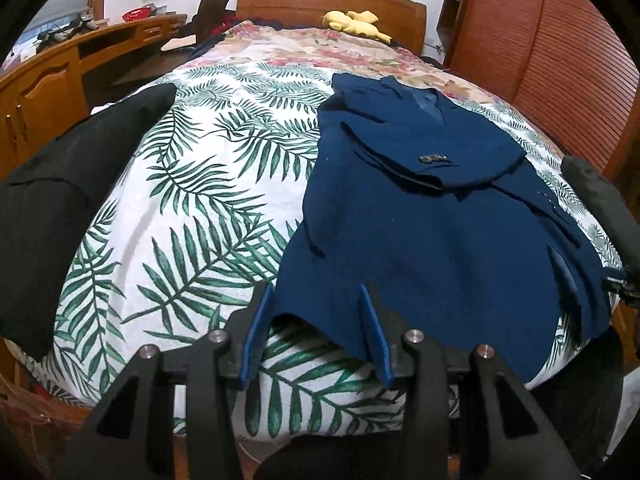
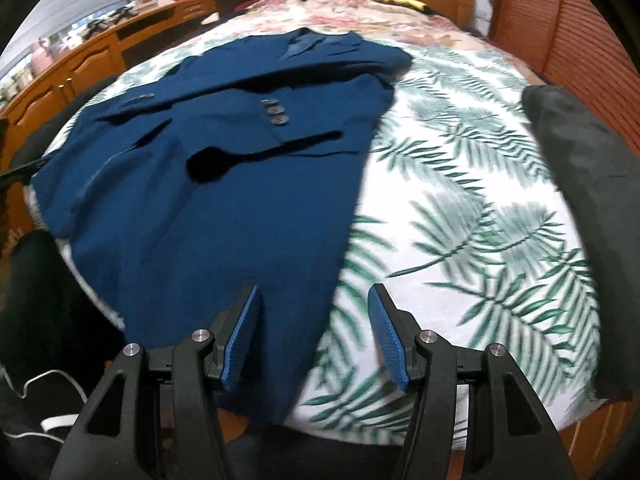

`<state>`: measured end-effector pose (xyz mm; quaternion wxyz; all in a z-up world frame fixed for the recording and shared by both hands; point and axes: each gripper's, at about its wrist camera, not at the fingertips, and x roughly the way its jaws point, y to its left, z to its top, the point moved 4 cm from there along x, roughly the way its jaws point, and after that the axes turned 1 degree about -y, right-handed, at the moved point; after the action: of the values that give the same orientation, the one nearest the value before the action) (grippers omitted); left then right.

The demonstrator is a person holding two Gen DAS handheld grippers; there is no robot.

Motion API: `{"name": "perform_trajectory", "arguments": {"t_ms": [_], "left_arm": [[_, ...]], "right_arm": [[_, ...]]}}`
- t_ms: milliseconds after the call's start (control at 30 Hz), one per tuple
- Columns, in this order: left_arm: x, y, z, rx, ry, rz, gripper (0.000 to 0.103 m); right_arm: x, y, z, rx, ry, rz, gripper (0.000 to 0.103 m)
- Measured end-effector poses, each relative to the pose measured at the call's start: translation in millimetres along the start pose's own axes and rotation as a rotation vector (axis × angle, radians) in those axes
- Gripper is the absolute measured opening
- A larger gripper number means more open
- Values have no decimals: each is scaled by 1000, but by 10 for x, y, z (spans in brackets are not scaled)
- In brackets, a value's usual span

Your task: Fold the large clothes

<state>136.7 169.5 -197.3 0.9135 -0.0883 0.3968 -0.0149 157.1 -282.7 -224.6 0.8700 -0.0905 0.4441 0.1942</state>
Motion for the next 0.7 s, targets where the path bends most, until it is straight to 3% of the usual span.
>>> {"name": "perform_trajectory", "arguments": {"t_ms": [67,133,233,400,567,600,633,667,700], "left_arm": [[-3,-16,-4,-5,-8,-10,42],[-19,-42,-19,-7,-15,-28,28],[-51,-88,-42,-17,-26,-45,24],[-46,-102,-72,-31,-31,-36,25],[-57,-65,-35,-105,-42,-84,24],[-71,-96,-9,-104,-45,-104,22],[-91,-132,19,-95,-51,-107,12],[-143,-203,74,-72,-74,-90,10],[-183,-243,111,-61,-90,-83,7]], "right_arm": [[22,81,1,6,1,55,57],[-9,165,28,2,-26,84,51],[-83,231,78,12,-70,118,47],[11,221,11,30,-27,100,48],[73,259,-59,25,3,83,48],[75,270,-57,19,5,76,48],[78,292,-50,10,10,74,48],[75,312,-39,-3,10,68,46],[62,321,-24,-10,4,60,33]]}}
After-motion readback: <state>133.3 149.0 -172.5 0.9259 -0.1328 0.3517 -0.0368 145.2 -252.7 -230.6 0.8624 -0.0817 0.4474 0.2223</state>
